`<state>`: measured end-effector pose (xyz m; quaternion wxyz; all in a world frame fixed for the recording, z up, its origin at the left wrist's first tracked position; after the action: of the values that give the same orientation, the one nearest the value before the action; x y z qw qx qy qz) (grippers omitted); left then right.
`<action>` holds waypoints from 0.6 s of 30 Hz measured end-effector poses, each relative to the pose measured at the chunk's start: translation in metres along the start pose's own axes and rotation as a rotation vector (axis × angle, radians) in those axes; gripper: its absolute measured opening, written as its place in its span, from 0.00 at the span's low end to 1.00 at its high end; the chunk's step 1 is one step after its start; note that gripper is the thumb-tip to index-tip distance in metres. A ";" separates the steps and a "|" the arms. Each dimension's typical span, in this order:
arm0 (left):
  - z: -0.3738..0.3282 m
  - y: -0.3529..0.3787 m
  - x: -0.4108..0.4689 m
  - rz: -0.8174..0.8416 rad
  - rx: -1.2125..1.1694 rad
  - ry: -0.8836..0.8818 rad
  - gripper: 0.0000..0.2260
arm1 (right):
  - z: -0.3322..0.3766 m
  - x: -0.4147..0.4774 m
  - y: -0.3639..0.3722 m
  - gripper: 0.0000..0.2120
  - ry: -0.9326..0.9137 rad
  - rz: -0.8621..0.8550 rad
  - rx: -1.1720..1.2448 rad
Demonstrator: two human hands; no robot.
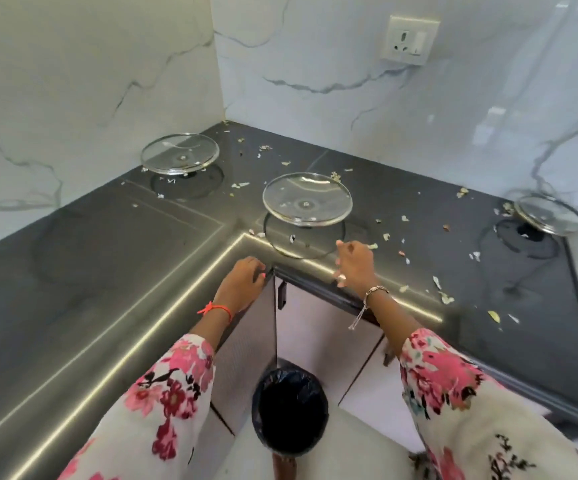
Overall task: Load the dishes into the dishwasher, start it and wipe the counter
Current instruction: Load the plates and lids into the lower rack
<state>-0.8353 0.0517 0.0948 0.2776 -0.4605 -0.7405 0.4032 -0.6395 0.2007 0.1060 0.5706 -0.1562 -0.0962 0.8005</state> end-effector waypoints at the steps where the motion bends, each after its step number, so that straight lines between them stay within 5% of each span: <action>1: 0.003 0.000 0.013 -0.003 0.003 0.009 0.09 | 0.002 0.014 0.001 0.14 0.049 -0.015 0.070; 15: 0.045 0.012 0.092 -0.098 0.120 0.009 0.23 | -0.017 0.131 0.049 0.20 0.570 -0.050 0.799; 18: 0.046 0.012 0.091 -0.109 0.118 0.008 0.26 | -0.019 0.136 0.060 0.09 0.607 -0.005 0.850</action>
<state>-0.9040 0.1220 0.0645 0.3286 -0.4038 -0.7385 0.4285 -0.7262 0.3085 0.0489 0.5875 -0.1358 0.4066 0.6863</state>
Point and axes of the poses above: each hand's wrist, its own x-axis towards the middle knuckle, its own y-axis out of the palm, z = x × y, the point moved 9 cm from there along x, towards the middle knuckle, and after that the axes turned 5 degrees about x, right-handed, at the moved point
